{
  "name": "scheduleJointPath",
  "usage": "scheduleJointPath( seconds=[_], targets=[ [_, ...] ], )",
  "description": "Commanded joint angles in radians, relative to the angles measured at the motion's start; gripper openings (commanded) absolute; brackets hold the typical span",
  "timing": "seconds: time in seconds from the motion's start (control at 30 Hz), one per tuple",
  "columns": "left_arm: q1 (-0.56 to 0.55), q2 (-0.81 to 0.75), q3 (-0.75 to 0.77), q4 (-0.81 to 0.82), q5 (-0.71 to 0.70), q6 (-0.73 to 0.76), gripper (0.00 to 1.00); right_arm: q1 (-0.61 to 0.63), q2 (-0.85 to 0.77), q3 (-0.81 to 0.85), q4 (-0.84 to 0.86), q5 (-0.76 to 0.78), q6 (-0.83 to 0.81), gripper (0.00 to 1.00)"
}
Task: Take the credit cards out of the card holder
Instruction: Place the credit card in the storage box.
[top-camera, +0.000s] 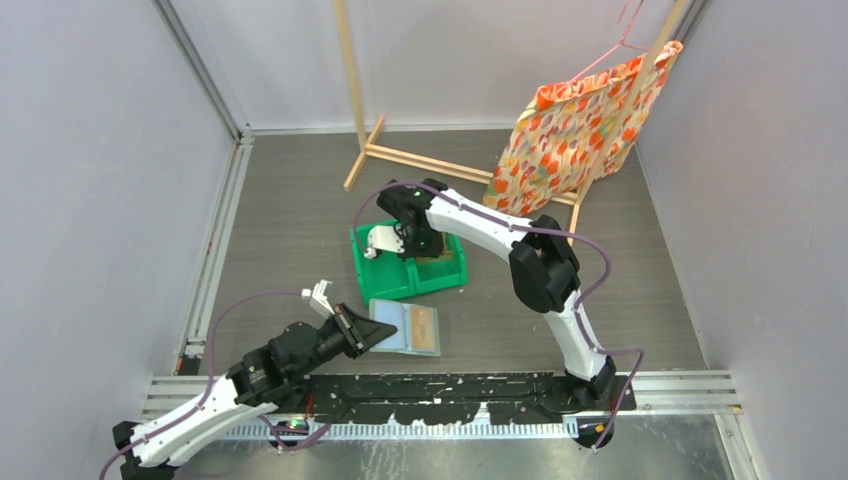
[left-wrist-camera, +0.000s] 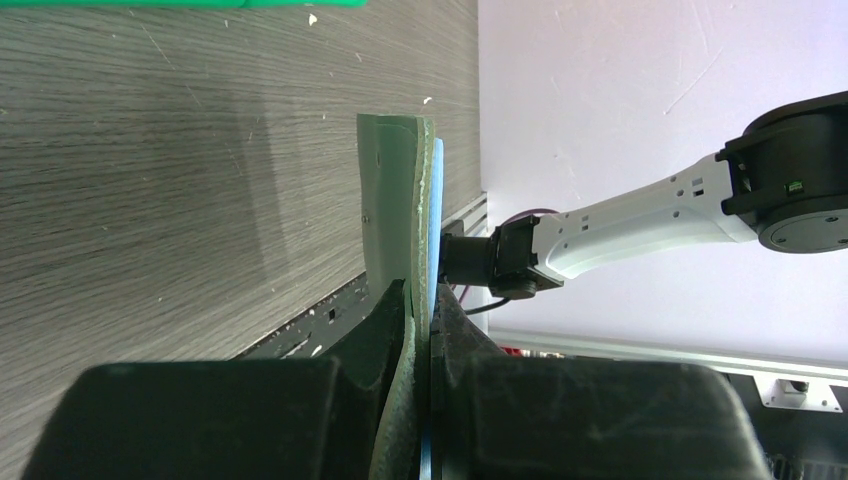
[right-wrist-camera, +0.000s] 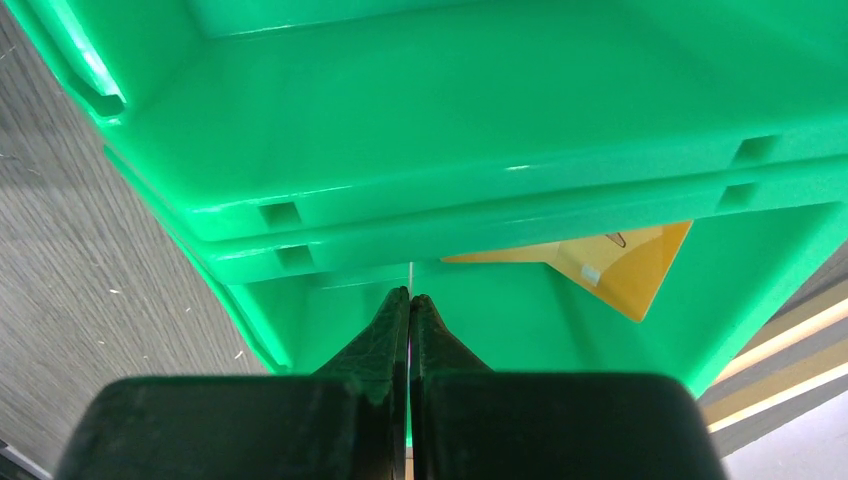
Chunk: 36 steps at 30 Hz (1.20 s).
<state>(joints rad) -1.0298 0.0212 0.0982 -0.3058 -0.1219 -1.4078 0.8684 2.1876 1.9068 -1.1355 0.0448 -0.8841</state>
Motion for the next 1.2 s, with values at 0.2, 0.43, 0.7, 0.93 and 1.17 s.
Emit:
scheduleJointPath(
  seconds=[0.2,0.43,0.7,0.93,1.17],
  targets=[
    [0.001,-0.008,-0.012,-0.105,-0.002,-0.005,0.01,-0.003,0.001,0.02,0.037,0.005,-0.007,0.06],
    [0.001,-0.003,-0.009,-0.1,-0.005,-0.007,0.01,-0.002,-0.012,-0.015,0.094,0.03,-0.011,0.2],
    [0.001,0.002,-0.008,-0.095,-0.004,-0.007,0.01,-0.002,-0.057,-0.048,0.145,0.046,-0.001,0.57],
    [0.001,0.016,-0.008,-0.076,0.003,-0.009,0.01,-0.006,-0.098,-0.05,0.2,0.074,0.001,1.0],
    [0.001,0.041,-0.008,-0.049,0.009,-0.007,0.01,-0.007,-0.12,-0.053,0.242,0.099,0.009,1.0]
  ],
)
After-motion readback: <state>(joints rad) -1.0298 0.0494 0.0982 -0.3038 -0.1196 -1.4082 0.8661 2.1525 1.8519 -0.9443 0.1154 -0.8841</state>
